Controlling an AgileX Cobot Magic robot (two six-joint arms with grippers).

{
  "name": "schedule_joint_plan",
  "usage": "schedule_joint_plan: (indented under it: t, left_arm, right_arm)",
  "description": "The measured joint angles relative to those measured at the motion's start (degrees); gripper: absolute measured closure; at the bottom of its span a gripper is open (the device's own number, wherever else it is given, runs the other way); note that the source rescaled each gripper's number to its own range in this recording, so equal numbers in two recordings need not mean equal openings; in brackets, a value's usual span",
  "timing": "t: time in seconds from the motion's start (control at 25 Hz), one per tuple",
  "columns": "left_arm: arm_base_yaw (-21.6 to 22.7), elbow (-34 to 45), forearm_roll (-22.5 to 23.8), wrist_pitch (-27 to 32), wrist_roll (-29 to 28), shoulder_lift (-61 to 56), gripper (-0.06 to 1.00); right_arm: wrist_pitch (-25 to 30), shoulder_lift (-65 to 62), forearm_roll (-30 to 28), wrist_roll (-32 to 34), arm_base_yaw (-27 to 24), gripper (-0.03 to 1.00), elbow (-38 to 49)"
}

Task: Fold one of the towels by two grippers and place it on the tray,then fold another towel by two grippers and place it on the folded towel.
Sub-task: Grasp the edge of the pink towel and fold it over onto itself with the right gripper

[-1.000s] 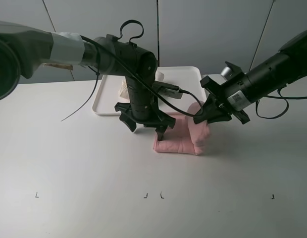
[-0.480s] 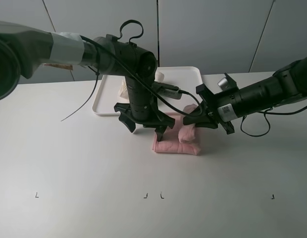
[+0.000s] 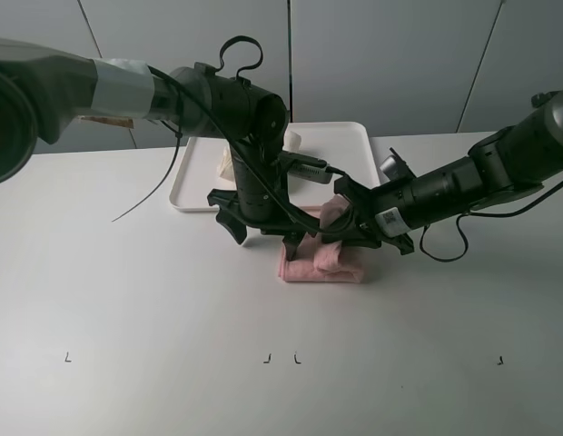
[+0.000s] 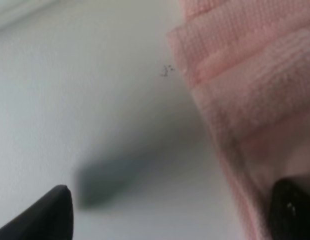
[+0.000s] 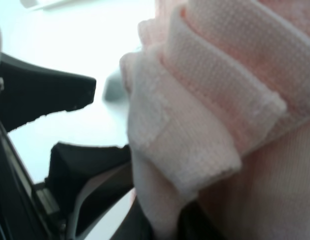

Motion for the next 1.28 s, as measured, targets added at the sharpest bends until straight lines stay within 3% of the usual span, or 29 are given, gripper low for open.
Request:
schedule_joint_plan:
  t: [0.16,0.36,0.44,0.76,0.96,1.12,1.28]
  left_arm:
    - [0.0,0.0,0.0,0.0,1.0,0.0,-0.06]
    - [0.3,-2.6,0.1,3.0,1.7,0.0,-0.06]
    - [0.7,-4.7,0.3,3.9,2.1,-0.2,-0.06]
    - [5.7,-16.9,0.1,11.0,5.3,-1.6,-0.06]
    - [7.4,-22.2,0.3,12.3,7.3,-1.6,-0.06]
    - [7.4,-22.8,0.3,12.6,8.8,-1.6,-0.06]
    - [7.4,-22.8,0.3,12.6,9.4,-1.6,-0.06]
  right_arm:
    - [-0.9,0.0,0.4,-0.4,0.0,0.88,0.0]
    - [-1.4,0.1,0.5,-0.4,0.0,0.48,0.0]
    - [-1.1,0.1,0.5,-0.4,0.0,0.41,0.0]
    - [0.2,0.1,0.5,-0.5,0.0,0.43,0.0]
    - [5.3,0.1,5.7,-3.5,0.0,0.39,0.0]
    - [8.3,0.1,8.0,-4.6,0.0,0.29,0.0]
    - [9.4,0.1,8.0,-4.9,0.0,0.10,0.0]
